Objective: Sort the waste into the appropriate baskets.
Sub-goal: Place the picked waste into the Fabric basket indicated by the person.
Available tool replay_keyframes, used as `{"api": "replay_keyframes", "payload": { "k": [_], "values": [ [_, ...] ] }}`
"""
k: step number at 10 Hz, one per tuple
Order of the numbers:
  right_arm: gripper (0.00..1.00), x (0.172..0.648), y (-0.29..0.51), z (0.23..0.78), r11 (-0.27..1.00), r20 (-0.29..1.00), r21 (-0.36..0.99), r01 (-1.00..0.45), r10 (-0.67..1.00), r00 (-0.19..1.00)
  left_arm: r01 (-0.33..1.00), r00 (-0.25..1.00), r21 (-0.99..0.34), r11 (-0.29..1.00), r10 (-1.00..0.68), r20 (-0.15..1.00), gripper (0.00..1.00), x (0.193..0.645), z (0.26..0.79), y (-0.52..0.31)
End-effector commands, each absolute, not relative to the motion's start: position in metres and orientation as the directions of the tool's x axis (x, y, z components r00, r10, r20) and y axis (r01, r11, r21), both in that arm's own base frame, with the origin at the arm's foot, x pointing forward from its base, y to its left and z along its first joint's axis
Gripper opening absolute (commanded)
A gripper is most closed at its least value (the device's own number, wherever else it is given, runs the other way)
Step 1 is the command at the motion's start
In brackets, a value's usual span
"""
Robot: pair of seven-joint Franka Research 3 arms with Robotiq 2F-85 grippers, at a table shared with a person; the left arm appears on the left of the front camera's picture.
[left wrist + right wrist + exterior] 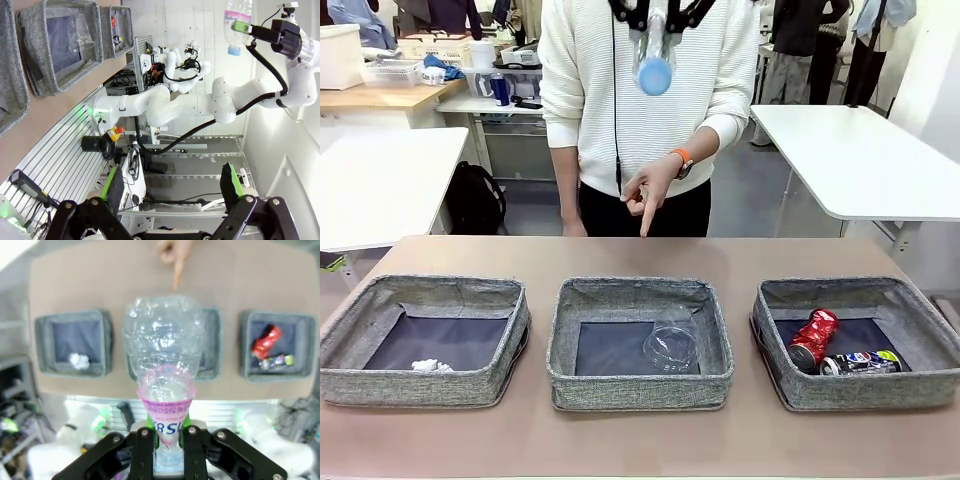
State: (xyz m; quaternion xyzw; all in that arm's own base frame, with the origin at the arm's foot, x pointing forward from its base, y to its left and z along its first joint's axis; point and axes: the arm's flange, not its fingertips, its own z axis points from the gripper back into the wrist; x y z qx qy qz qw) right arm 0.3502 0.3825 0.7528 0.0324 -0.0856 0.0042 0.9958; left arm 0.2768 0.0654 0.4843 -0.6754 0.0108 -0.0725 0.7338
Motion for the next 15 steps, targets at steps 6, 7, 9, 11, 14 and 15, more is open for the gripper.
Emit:
{"api": "replay_keyframes", "payload": {
  "k": [6, 7, 9, 11, 14, 15],
  "values": [
    [0.19, 0.301, 0.416, 0.513, 0.960, 0.010, 0.222, -0.172, 0.174, 0.985, 0.092, 0.989, -0.994, 0.060, -0.119, 0.084, 1.00, 0.276, 0.488, 0.064],
    [0.19, 0.305, 0.416, 0.481, 0.955, 0.004, 0.254, -0.155, 0.159, 0.987, 0.092, 0.989, -0.994, 0.060, -0.119, 0.084, 1.00, 0.276, 0.488, 0.064],
    [0.19, 0.323, 0.403, 0.442, 0.958, 0.027, 0.269, -0.103, 0.100, 0.995, 0.092, 0.989, -0.994, 0.060, -0.119, 0.084, 1.00, 0.276, 0.488, 0.064],
    [0.19, 0.333, 0.400, 0.426, 0.957, -0.006, 0.273, -0.099, 0.104, 0.995, 0.092, 0.989, -0.994, 0.060, -0.119, 0.084, 1.00, 0.276, 0.488, 0.064],
    [0.19, 0.336, 0.400, 0.426, 0.956, -0.012, 0.278, -0.091, 0.098, 0.995, 0.092, 0.989, -0.994, 0.060, -0.119, 0.084, 1.00, 0.276, 0.488, 0.064],
    [0.19, 0.336, 0.399, 0.425, 0.957, -0.018, 0.278, -0.086, 0.095, 0.995, 0.092, 0.989, -0.994, 0.060, -0.119, 0.084, 1.00, 0.276, 0.488, 0.064]
  ]
}}
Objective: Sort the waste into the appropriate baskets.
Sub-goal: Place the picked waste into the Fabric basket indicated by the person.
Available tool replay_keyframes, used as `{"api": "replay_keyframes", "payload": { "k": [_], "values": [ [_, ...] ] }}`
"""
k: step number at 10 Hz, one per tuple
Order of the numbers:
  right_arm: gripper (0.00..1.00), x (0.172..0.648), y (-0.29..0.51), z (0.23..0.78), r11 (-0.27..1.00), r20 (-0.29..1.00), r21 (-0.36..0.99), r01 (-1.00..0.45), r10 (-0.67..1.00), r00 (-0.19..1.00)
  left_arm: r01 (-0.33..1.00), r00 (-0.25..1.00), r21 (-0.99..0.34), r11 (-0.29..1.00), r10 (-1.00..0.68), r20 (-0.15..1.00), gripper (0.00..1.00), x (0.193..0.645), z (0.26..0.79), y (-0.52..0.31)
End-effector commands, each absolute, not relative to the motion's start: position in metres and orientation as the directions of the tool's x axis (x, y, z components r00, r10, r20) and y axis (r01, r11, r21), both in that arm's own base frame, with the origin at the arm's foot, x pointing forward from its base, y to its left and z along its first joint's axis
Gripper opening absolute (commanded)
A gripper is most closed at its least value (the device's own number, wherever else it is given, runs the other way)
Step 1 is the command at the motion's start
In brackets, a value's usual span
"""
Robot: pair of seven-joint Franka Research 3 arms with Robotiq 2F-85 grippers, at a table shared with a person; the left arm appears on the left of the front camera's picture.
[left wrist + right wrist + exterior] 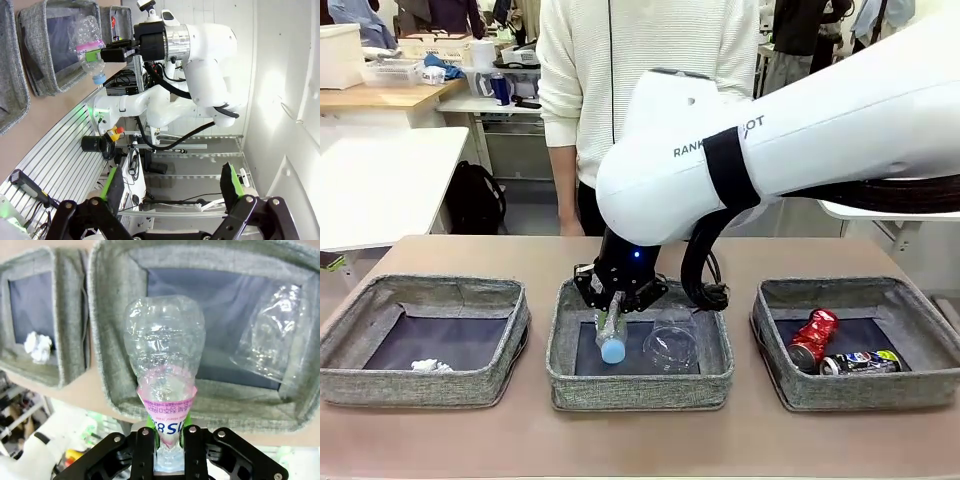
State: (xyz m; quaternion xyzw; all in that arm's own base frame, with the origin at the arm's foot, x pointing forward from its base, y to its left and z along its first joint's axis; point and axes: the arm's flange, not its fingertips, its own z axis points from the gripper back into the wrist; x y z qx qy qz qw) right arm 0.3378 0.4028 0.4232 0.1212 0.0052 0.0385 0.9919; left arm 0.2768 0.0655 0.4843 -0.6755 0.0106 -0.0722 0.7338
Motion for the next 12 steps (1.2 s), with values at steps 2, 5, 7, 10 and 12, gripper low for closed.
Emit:
{"api": "replay_keyframes", "payload": {
  "k": [2, 5, 7, 10, 12],
  "values": [
    [0.74, 0.338, 0.398, 0.424, 0.960, -0.004, 0.270, -0.079, 0.083, 0.997, 0.092, 0.989, -0.994, 0.060, -0.119, 0.084, 1.00, 0.276, 0.488, 0.064],
    [1.00, 0.340, 0.393, 0.425, 0.962, 0.000, 0.268, -0.058, 0.061, 0.998, 0.092, 0.989, -0.994, 0.060, -0.119, 0.084, 1.00, 0.276, 0.488, 0.064],
    [1.00, 0.341, 0.391, 0.424, 0.961, 0.000, 0.271, -0.055, 0.057, 0.998, 0.092, 0.989, -0.994, 0.060, -0.119, 0.084, 1.00, 0.276, 0.488, 0.064],
    [1.00, 0.342, 0.389, 0.424, 0.959, -0.002, 0.279, -0.055, 0.057, 0.998, 0.092, 0.989, -0.994, 0.060, -0.119, 0.084, 1.00, 0.276, 0.488, 0.064],
    [1.00, 0.342, 0.383, 0.430, 0.949, -0.006, 0.311, -0.045, 0.049, 0.999, 0.092, 0.989, -0.994, 0.060, -0.119, 0.084, 1.00, 0.276, 0.488, 0.064]
  ]
}}
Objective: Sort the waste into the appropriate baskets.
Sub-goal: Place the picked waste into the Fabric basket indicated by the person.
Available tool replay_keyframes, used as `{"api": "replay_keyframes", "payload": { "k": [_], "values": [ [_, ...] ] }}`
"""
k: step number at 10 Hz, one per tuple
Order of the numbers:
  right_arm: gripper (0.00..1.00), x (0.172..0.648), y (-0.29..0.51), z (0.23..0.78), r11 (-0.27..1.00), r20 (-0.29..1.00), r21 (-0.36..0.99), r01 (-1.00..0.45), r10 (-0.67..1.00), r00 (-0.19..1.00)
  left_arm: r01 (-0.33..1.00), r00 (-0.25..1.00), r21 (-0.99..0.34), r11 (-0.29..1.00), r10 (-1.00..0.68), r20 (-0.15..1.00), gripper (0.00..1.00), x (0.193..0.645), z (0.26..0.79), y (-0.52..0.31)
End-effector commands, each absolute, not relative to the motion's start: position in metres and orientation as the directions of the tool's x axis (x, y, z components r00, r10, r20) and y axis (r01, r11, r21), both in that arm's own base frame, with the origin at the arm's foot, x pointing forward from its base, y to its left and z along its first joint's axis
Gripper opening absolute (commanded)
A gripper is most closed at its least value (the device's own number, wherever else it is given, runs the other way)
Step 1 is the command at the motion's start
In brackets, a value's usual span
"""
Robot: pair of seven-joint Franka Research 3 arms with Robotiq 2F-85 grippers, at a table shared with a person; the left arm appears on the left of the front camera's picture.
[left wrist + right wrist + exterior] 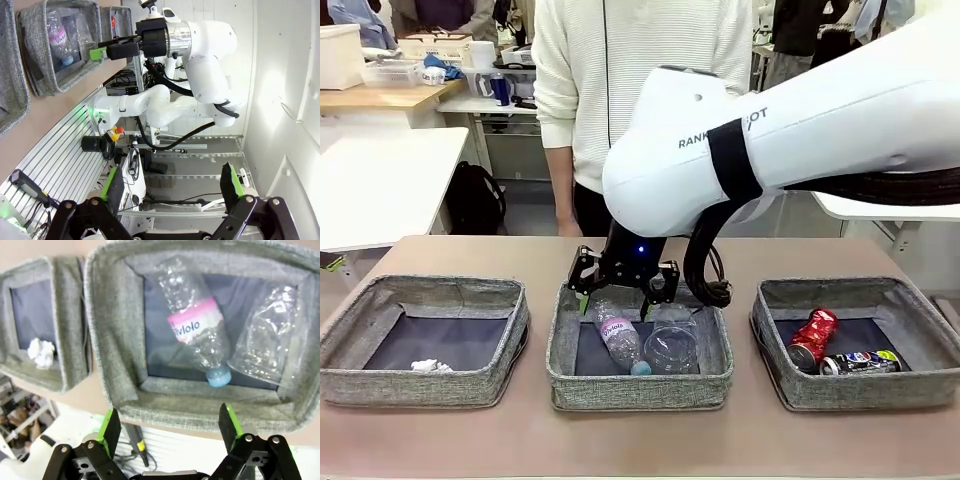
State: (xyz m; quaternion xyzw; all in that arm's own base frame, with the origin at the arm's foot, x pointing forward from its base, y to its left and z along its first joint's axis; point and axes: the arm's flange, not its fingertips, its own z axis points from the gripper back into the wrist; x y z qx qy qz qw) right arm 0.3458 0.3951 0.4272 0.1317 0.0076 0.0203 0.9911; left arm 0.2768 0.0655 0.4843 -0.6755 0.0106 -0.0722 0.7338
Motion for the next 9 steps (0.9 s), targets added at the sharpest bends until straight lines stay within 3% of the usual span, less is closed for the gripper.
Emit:
{"api": "replay_keyframes", "payload": {
  "k": [1, 5, 7, 9],
  "values": [
    [1.00, 0.343, 0.372, 0.446, 0.929, -0.016, 0.368, -0.034, 0.043, 0.999, 0.092, 0.989, -0.994, 0.060, -0.119, 0.084, 1.00, 0.276, 0.488, 0.064],
    [1.00, 0.327, 0.263, 0.541, 0.666, -0.183, 0.716, 0.208, -0.108, 0.977, 0.092, 0.989, -0.994, 0.060, -0.119, 0.084, 1.00, 0.276, 0.488, 0.064],
    [1.00, 0.314, 0.213, 0.535, 0.527, -0.295, 0.804, 0.274, -0.045, 0.954, 0.092, 0.989, -0.994, 0.060, -0.119, 0.084, 1.00, 0.276, 0.488, 0.064],
    [1.00, 0.306, 0.156, 0.507, 0.258, -0.389, 0.889, 0.378, -0.008, 0.921, 0.092, 0.989, -0.994, 0.060, -0.119, 0.084, 1.00, 0.276, 0.488, 0.064]
  ]
}}
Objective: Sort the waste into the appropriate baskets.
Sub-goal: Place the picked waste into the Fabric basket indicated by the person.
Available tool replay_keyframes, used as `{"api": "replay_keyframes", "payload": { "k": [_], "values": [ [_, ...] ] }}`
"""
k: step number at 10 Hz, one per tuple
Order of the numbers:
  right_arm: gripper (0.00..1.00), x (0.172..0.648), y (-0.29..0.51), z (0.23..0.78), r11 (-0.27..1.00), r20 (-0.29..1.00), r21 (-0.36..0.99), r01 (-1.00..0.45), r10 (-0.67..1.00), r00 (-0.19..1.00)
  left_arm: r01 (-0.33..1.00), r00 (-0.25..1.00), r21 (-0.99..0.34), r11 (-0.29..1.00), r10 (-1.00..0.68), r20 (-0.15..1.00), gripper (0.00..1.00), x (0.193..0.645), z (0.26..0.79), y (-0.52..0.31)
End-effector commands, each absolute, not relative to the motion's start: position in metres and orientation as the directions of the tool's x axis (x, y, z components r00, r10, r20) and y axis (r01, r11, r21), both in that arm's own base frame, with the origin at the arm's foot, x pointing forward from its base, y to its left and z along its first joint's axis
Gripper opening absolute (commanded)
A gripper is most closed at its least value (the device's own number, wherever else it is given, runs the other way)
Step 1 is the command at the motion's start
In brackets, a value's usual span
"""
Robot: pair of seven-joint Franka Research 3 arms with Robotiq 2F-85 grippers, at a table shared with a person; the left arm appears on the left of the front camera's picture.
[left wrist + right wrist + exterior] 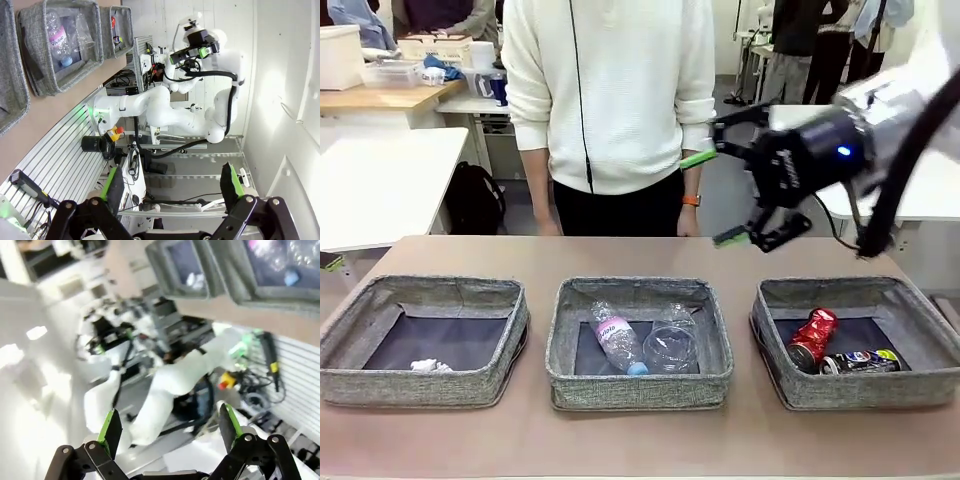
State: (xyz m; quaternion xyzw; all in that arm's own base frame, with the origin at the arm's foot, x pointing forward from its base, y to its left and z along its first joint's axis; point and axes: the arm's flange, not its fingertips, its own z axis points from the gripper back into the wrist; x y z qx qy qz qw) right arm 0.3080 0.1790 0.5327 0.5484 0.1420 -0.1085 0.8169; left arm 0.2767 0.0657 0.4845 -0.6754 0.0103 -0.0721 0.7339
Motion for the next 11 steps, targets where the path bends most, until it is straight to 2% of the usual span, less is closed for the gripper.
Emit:
{"api": "replay_keyframes", "payload": {
  "k": [1, 3, 4, 5, 6, 7, 8, 9, 10, 11],
  "values": [
    [1.00, 0.302, 0.131, 0.492, 0.191, -0.417, 0.891, 0.411, -0.012, 0.909, 0.092, 0.989, -0.994, 0.060, -0.119, 0.084, 1.00, 0.276, 0.488, 0.064],
    [1.00, 0.284, 0.075, 0.473, 0.093, -0.398, 0.909, 0.406, -0.089, 0.913, 0.092, 0.989, -0.994, 0.060, -0.119, 0.084, 1.00, 0.276, 0.488, 0.064],
    [1.00, 0.275, 0.056, 0.475, 0.132, -0.357, 0.920, 0.370, -0.109, 0.928, 0.092, 0.989, -0.994, 0.060, -0.119, 0.084, 1.00, 0.276, 0.488, 0.064],
    [1.00, 0.265, 0.034, 0.482, 0.207, -0.265, 0.935, 0.287, -0.127, 0.956, 0.092, 0.989, -0.994, 0.060, -0.119, 0.084, 1.00, 0.276, 0.488, 0.064],
    [1.00, 0.257, 0.014, 0.482, 0.335, -0.183, 0.921, 0.199, -0.079, 0.980, 0.092, 0.989, -0.994, 0.060, -0.119, 0.084, 1.00, 0.276, 0.488, 0.064],
    [1.00, 0.254, 0.003, 0.474, 0.406, -0.146, 0.901, 0.150, -0.043, 0.988, 0.092, 0.989, -0.994, 0.060, -0.119, 0.084, 1.00, 0.276, 0.488, 0.064],
    [1.00, 0.250, -0.004, 0.462, 0.422, -0.051, 0.904, 0.065, -0.045, 0.998, 0.092, 0.989, -0.994, 0.060, -0.119, 0.084, 1.00, 0.276, 0.488, 0.064],
    [1.00, 0.250, -0.005, 0.448, 0.372, -0.060, 0.922, 0.103, -0.125, 0.990, 0.092, 0.989, -0.994, 0.060, -0.119, 0.084, 1.00, 0.276, 0.488, 0.064],
    [1.00, 0.281, -0.004, 0.493, 0.409, -0.172, 0.895, 0.181, -0.060, 0.983, 0.092, 0.989, -0.994, 0.060, -0.119, 0.084, 1.00, 0.276, 0.488, 0.064],
    [1.00, 0.281, -0.004, 0.493, 0.409, -0.172, 0.895, 0.181, -0.060, 0.983, 0.092, 0.989, -0.994, 0.060, -0.119, 0.084, 1.00, 0.276, 0.488, 0.064]
  ]
}}
